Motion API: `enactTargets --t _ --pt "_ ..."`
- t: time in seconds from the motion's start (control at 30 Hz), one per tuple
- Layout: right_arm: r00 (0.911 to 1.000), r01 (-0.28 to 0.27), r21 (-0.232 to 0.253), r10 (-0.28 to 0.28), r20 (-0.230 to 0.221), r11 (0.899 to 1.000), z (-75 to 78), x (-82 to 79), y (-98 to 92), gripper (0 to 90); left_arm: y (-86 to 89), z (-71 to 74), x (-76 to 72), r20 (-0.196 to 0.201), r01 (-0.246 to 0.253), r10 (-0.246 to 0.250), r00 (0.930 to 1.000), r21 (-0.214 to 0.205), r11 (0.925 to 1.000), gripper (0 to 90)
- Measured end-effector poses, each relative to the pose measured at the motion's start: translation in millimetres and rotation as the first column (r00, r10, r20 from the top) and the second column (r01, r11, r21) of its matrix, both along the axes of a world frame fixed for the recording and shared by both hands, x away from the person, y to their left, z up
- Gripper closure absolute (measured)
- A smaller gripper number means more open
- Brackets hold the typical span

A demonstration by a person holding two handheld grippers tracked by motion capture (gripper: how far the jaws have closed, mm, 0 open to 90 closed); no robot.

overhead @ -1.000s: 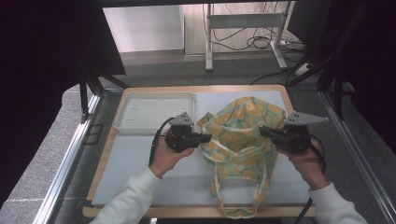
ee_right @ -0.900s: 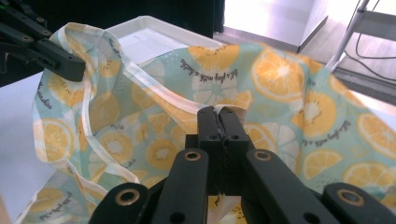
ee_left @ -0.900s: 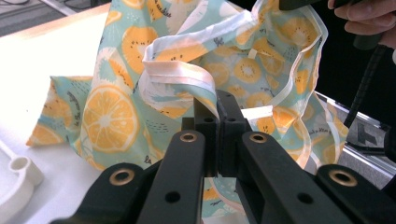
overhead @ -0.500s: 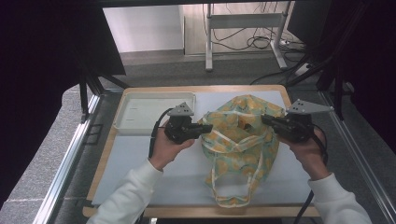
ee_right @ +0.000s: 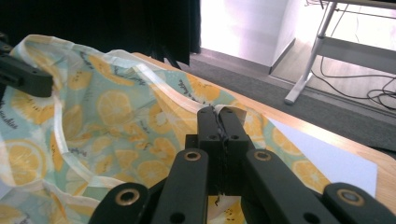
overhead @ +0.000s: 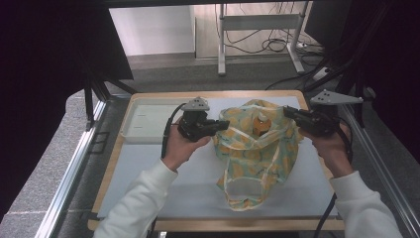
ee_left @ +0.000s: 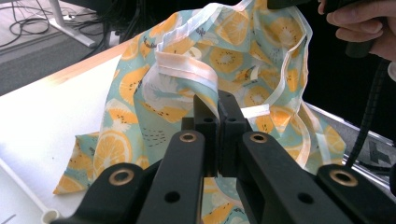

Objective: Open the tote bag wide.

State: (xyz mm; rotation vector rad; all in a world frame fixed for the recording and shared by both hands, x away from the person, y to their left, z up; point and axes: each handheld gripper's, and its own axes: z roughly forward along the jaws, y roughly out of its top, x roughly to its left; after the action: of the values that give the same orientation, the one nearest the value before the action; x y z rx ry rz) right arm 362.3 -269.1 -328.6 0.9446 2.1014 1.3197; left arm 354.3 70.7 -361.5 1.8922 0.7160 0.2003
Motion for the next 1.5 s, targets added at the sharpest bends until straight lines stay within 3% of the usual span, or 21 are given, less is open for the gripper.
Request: enactTargets --t 0.7,1.13,1.5 --pt "0.9989 0.047 -0.01 -0.047 -0.005 0.999 2.2 28.2 2.8 89.0 -0.6 6.6 20.4 -0.001 -0.046 0.046 0.9989 -0.012 0.9989 89.0" --pt "0.9968 0.077 -0.018 -0.077 -0.02 0.997 0.7 46.8 2.2 89.0 -3.9 11.8 35.2 0.004 -0.067 0.066 0.9978 0.005 0.9978 88.9" --pt "0.9925 0.115 -0.011 -0.115 -0.041 0.993 -3.2 70.8 -2.2 89.0 -6.4 13.3 59.9 -0.02 -0.102 0.102 0.9946 0.001 0.9948 88.9"
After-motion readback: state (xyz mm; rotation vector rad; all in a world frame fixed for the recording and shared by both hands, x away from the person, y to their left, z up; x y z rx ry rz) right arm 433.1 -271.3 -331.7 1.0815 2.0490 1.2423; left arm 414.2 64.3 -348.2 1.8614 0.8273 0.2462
